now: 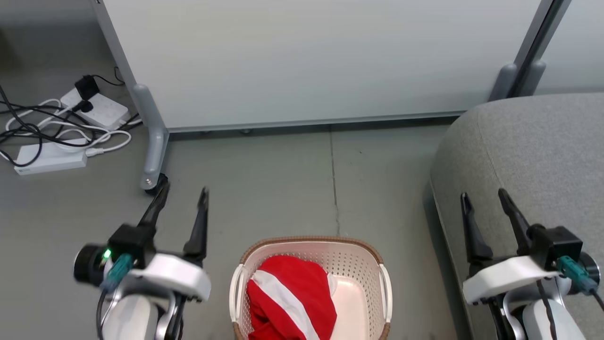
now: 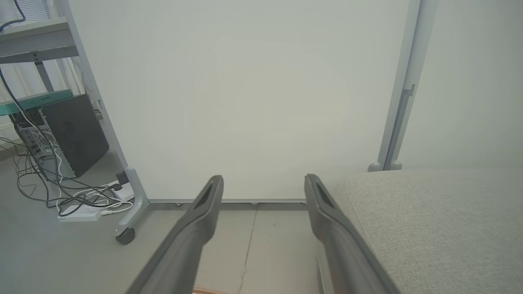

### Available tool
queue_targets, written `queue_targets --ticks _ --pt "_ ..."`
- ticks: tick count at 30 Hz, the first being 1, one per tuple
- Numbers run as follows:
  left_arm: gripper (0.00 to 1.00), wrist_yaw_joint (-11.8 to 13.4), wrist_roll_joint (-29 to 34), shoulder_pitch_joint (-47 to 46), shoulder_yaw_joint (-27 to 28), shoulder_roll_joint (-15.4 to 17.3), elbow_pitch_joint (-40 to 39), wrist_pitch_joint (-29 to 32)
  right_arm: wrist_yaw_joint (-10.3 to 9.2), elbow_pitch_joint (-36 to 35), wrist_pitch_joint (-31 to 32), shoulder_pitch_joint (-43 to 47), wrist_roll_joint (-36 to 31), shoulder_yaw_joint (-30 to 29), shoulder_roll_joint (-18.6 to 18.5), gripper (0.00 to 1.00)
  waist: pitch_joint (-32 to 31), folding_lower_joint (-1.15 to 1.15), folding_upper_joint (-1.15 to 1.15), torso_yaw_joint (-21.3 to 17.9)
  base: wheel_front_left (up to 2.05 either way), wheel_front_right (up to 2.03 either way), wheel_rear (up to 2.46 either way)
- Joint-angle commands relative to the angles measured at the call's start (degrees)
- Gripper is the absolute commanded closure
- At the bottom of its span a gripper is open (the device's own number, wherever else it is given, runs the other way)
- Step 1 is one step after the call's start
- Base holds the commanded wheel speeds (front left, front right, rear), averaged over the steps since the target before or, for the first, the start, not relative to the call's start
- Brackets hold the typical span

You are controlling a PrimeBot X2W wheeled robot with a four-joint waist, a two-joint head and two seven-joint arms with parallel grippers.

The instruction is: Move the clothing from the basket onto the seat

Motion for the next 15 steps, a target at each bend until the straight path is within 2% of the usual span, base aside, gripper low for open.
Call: queue_targets --ticks 1,6,15 --pt "0.0 -0.57 0.44 -2.28 -0.75 0.01 0.25 0.12 0.13 -0.79 0.24 -1.11 0.39 0.23 -0.26 0.0 1.32 0.0 0.0 -0.61 0.0 0.0 0.0" --pt "0.0 -2.15 1.52 -9.07 -4.76 -1.33 6.01 1.5 0.13 -4.21 1.12 -3.1 0.82 1.98 -0.25 0.0 6.54 0.0 0.0 -3.8 0.0 0.0 0.0" --pt "0.0 -4.78 2.64 -19.63 -11.58 -2.83 24.54 0.8 0.12 -9.62 1.02 -7.27 2.7 3.9 -0.25 0.0 18.48 0.0 0.0 -10.86 0.0 0.0 0.0"
